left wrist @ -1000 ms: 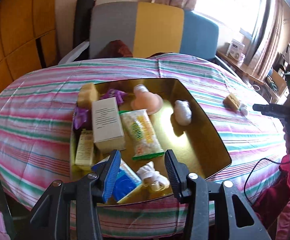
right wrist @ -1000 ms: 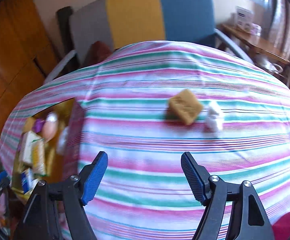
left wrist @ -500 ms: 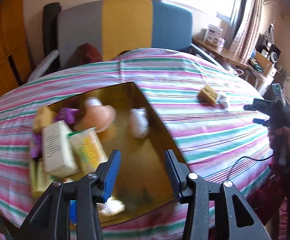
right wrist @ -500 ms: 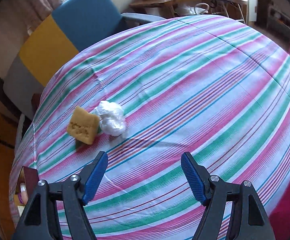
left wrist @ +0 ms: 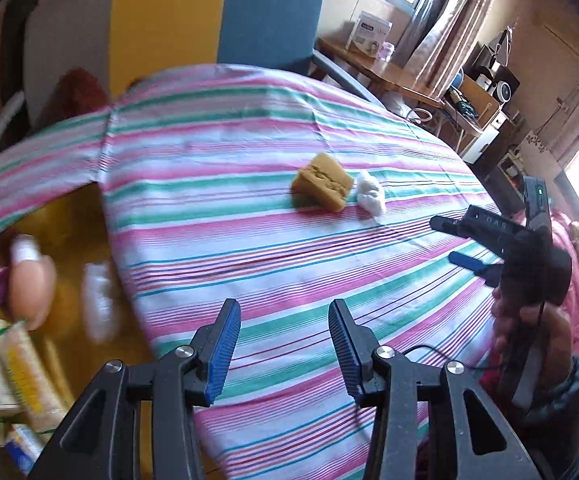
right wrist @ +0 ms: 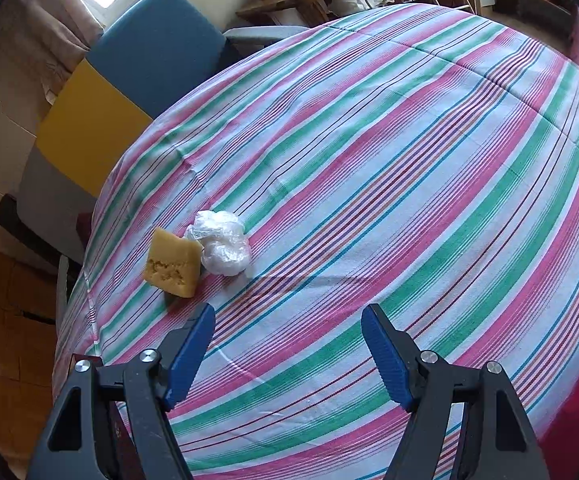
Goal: Organize objects
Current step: 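Move both tools back to the yellow sponge and remaining plastic bundle, then grasp the yellow sponge with the left tool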
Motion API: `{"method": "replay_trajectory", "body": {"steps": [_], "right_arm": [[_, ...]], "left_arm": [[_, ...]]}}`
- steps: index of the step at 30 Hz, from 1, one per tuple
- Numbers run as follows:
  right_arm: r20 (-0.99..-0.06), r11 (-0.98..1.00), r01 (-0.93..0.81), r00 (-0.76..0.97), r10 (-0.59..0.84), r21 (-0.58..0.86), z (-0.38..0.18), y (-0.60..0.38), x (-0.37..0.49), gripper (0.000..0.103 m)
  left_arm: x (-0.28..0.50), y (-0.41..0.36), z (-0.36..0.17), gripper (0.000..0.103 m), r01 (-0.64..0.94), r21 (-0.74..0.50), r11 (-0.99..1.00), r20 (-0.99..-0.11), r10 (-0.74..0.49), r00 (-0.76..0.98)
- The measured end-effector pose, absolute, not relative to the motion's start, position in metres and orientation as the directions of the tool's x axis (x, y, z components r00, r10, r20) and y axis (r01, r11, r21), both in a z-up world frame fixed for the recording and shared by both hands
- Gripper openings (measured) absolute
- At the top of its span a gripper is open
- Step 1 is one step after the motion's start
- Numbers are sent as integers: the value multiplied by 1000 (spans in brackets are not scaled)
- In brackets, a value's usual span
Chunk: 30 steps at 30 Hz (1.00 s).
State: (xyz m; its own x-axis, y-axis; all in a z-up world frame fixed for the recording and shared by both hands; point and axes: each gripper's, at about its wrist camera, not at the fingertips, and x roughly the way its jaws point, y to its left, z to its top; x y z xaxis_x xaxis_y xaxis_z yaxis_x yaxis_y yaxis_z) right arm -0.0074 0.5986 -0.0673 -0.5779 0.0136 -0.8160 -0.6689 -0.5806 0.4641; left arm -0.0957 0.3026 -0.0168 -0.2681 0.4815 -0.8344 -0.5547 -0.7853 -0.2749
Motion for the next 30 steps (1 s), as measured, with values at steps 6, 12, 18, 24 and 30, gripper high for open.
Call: {"method": "replay_trajectory", "body": {"steps": [6,12,18,24,30], "right_arm": [[-810,-578,-652,-586,-27,491,-70,597,-10,77],[-795,-562,-641,-604,-52,523,-70,599,-7,79],[-783,-551,-632,-618,-66,545,-69,600,-6,81],[-784,-546,-630,-614,-84,552,-71,599,-7,83],[-792,-553,-634,-606,-78,540,-70,600,-6,83]], "left_arm": [[-116,365,-35,62,-638,-146,-756,-866,409,-287],[-140,429,-48,78,-744,15,-668,-867,362,-343],[-160,474,-68,82,-814,97,-573,-874,343,-345],[-178,499,-93,82,-825,147,-546,-893,284,-348],[-199,485,-99,68,-781,10,-624,-898,339,-282]]}}
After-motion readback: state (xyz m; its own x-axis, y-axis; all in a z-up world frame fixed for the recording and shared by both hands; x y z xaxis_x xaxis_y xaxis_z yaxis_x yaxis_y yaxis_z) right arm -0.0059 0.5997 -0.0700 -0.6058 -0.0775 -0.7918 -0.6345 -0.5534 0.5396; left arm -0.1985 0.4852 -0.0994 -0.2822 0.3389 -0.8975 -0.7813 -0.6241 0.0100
